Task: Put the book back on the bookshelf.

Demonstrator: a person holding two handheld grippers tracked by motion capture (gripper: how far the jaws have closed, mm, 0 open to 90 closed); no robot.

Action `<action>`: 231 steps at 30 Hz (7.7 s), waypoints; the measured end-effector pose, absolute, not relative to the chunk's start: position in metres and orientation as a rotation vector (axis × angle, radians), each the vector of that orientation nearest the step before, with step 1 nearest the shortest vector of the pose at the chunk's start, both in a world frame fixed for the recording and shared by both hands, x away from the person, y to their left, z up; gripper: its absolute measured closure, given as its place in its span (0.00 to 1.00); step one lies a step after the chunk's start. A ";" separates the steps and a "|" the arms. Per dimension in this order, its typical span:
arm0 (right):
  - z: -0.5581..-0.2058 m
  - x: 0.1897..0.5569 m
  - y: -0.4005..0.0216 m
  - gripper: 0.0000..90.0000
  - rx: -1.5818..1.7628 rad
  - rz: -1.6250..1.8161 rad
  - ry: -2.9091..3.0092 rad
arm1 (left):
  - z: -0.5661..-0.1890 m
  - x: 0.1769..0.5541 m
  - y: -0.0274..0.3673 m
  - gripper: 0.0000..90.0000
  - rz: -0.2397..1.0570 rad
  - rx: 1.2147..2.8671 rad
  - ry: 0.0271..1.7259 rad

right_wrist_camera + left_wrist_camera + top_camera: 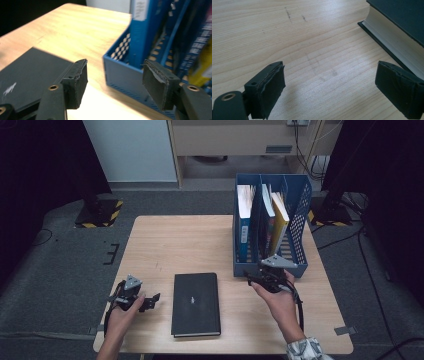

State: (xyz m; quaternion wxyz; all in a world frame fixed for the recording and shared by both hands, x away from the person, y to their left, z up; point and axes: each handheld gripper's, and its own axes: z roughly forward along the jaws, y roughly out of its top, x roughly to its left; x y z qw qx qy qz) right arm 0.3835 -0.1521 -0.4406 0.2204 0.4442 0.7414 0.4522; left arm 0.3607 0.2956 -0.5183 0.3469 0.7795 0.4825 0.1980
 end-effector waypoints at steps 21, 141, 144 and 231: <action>-0.475 0.357 -0.095 0.27 1.039 1.191 2.250 | -0.521 0.353 0.281 0.09 0.497 2.022 1.207; -0.528 0.359 -0.047 0.00 1.175 1.380 2.493 | -0.522 0.374 0.214 0.06 0.148 1.990 1.016; -0.529 0.362 -0.048 0.00 1.200 1.389 2.482 | -0.522 0.377 0.213 0.06 0.149 1.988 1.012; -0.519 0.405 -0.048 0.05 1.264 1.443 2.501 | -0.488 0.398 0.215 0.33 0.170 2.010 0.935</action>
